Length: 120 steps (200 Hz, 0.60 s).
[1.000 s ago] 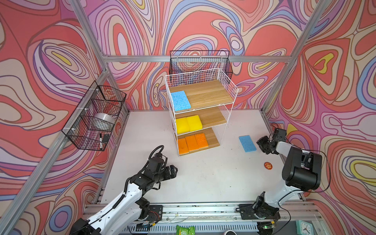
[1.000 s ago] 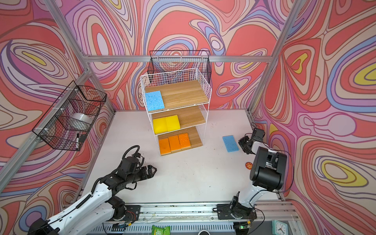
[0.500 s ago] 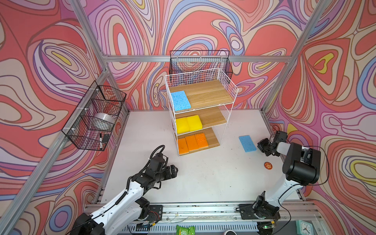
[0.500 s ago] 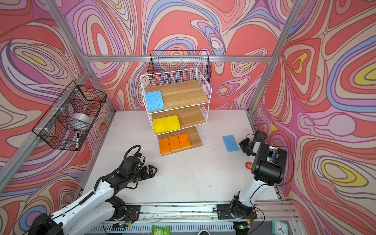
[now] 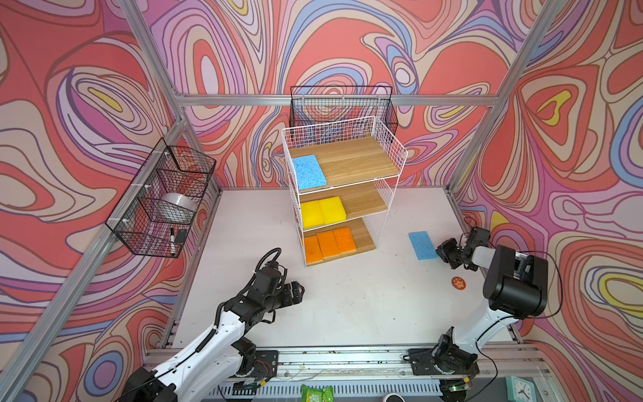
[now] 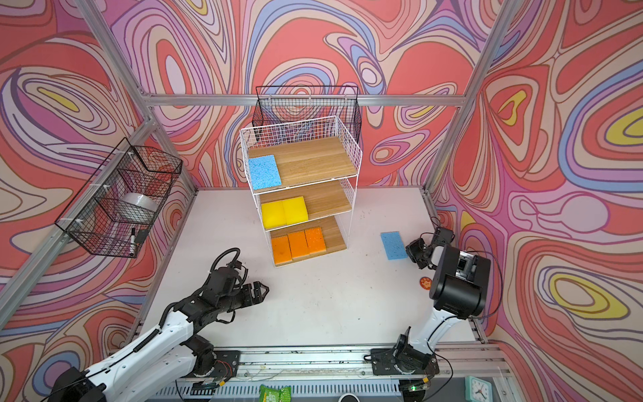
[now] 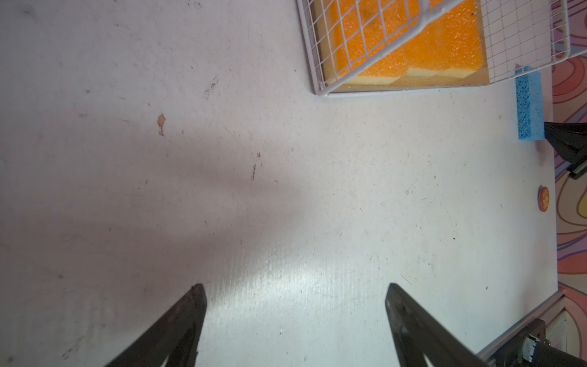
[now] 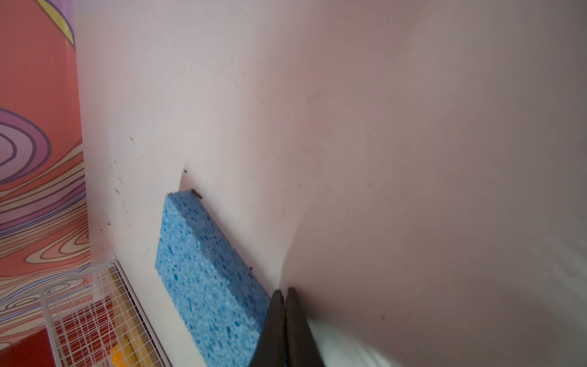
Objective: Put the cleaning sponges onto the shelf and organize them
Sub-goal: 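Lower the open right gripper beside the far blue sponge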
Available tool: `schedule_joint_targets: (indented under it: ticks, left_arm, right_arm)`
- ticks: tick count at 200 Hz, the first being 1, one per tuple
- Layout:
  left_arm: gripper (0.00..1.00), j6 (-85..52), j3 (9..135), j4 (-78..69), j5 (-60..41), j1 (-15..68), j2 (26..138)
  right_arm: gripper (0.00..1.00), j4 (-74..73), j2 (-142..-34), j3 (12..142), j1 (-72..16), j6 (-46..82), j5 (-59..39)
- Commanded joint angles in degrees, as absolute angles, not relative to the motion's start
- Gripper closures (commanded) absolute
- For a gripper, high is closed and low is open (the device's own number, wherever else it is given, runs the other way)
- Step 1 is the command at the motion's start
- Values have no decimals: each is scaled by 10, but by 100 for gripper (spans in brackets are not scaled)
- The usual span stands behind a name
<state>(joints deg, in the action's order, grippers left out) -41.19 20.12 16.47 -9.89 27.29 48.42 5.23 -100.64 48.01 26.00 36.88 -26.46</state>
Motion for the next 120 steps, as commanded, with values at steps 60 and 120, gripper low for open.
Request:
schedule_joint_targets:
  ticks: [60,120]
  left_arm:
    - [11,-413,201,156,-97,272,493]
    - [11,-415,199,147,-97,271,498]
  right_arm:
    - [76,100,-931,455,248,353,-252]
    - [67,134,-897,442,248,322,-246]
